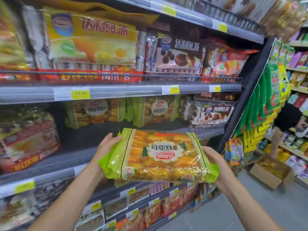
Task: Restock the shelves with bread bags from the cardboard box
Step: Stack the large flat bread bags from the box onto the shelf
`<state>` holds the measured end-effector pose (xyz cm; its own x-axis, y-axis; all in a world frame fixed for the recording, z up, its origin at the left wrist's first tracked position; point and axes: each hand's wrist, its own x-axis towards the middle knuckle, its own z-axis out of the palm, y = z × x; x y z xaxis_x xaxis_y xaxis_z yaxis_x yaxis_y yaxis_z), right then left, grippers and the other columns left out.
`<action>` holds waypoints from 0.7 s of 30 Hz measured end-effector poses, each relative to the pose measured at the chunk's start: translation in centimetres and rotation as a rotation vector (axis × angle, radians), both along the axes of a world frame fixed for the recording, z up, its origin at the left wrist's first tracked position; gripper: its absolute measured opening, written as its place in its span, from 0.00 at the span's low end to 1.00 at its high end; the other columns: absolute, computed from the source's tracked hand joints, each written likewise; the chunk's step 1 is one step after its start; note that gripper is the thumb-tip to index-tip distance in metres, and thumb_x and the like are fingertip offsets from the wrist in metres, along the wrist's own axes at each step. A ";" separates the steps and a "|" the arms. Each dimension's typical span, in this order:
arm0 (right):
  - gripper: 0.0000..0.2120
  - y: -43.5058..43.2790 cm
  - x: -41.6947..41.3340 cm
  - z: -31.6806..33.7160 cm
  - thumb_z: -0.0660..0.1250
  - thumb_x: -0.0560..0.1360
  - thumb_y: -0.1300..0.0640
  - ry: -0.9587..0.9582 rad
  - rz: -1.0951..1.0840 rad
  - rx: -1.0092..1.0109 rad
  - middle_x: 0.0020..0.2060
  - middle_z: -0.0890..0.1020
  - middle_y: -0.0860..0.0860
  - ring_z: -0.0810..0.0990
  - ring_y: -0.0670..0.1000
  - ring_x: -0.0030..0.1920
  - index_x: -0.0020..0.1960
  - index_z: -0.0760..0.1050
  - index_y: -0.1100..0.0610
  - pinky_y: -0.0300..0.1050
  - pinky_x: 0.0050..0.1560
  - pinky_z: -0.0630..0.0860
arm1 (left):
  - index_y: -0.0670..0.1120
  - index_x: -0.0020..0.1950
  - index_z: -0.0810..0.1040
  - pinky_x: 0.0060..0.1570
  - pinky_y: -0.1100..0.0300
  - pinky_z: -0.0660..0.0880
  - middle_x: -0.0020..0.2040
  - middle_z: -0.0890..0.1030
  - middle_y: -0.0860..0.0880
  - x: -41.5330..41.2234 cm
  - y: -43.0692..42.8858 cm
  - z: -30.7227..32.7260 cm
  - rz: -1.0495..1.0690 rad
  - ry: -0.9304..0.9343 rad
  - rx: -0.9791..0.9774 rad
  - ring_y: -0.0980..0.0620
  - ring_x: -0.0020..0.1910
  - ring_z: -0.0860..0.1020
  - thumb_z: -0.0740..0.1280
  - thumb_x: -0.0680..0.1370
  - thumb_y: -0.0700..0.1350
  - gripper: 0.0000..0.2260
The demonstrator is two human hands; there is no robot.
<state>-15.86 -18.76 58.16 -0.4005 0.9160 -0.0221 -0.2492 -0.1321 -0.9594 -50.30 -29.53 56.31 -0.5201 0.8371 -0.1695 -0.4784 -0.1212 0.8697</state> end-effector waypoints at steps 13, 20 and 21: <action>0.32 -1.2 -6.2 -0.2 0.81 0.64 0.38 -0.222 0.097 -0.046 0.65 0.80 0.42 0.75 0.47 0.68 0.64 0.79 0.46 0.50 0.73 0.67 | 0.46 0.69 0.75 0.41 0.54 0.82 0.58 0.85 0.40 -6.3 -5.7 -1.4 -0.141 0.267 -0.068 0.44 0.47 0.86 0.82 0.64 0.46 0.35; 0.40 -2.1 -9.3 2.5 0.73 0.76 0.55 -0.334 0.191 -0.020 0.75 0.68 0.55 0.67 0.55 0.75 0.80 0.56 0.59 0.48 0.74 0.62 | 0.49 0.67 0.76 0.54 0.47 0.80 0.56 0.87 0.44 -5.9 -8.1 -1.6 -0.101 0.240 0.013 0.42 0.53 0.85 0.78 0.63 0.41 0.32; 0.43 -2.1 -9.4 2.8 0.74 0.75 0.55 -0.356 0.177 0.001 0.74 0.68 0.54 0.64 0.57 0.76 0.81 0.54 0.58 0.53 0.76 0.58 | 0.47 0.68 0.76 0.55 0.44 0.80 0.57 0.86 0.42 -6.1 -8.3 -1.9 -0.118 0.199 0.021 0.40 0.53 0.85 0.79 0.62 0.41 0.34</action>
